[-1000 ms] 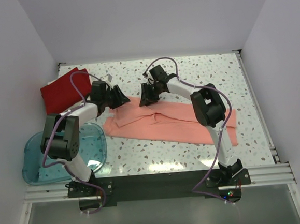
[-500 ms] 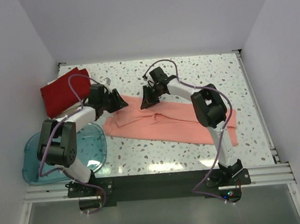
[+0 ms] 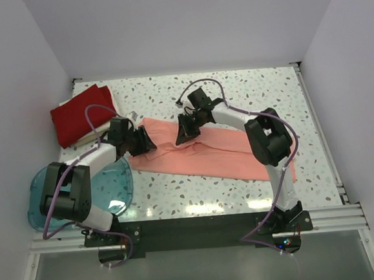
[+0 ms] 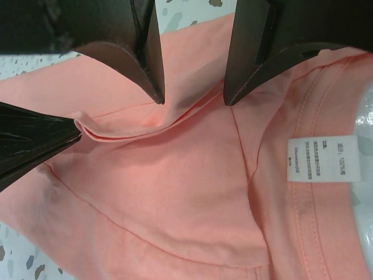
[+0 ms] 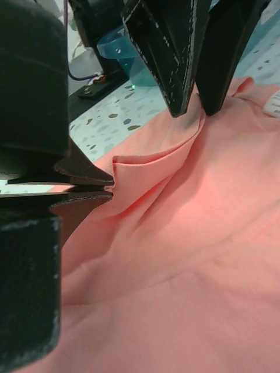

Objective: Fold and stack the t-shirts
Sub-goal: Fold the tshirt

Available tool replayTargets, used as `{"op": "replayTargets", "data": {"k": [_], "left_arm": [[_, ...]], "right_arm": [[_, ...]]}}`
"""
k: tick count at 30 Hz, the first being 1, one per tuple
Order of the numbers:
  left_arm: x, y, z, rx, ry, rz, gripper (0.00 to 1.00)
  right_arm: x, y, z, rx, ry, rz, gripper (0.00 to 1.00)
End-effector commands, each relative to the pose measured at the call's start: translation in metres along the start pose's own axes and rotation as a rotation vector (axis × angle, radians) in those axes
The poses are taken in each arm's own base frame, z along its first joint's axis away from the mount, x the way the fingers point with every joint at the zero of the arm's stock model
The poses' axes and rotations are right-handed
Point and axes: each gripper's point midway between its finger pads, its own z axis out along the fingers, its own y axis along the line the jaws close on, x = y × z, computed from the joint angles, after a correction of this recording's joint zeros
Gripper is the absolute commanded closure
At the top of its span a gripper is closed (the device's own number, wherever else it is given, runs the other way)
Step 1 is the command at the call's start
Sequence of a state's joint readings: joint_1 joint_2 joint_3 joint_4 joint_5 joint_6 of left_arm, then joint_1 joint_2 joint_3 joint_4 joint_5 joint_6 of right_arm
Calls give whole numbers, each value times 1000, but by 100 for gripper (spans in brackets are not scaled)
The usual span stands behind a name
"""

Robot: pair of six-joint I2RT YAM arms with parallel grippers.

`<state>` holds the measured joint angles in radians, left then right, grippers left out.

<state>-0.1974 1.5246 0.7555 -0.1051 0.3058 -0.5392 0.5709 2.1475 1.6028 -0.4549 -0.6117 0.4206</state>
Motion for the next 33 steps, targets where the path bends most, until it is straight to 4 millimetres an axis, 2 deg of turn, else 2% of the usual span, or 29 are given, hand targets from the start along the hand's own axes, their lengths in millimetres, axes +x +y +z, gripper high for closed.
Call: {"op": "replayTargets", "data": {"k": [1,9,15,21,25,29,33], "left_arm": [[-10,-5,-15,9,-51,21,50],[1,-12,-29,42,-45,4,50],[11,-14,-39,58,-34,-7,50],[12,-14,-44,52,-39,-13,50],[5,-19,-44,64,-59,-22,50],[-6,-25,-43,74,-79,-27,49],[-17,-34,-39,96,-90,-43,49]], "right_arm": [[12,19,-11,-44,23,-67,100],[29,11,-17,-2,51,-81,98],[37,8,-21,15,59,-86,92],[45,6,-27,28,76,-92,79],[52,2,-36,63,92,-116,68],[59,2,-45,84,106,-131,62],[56,8,-57,96,78,-145,59]]}}
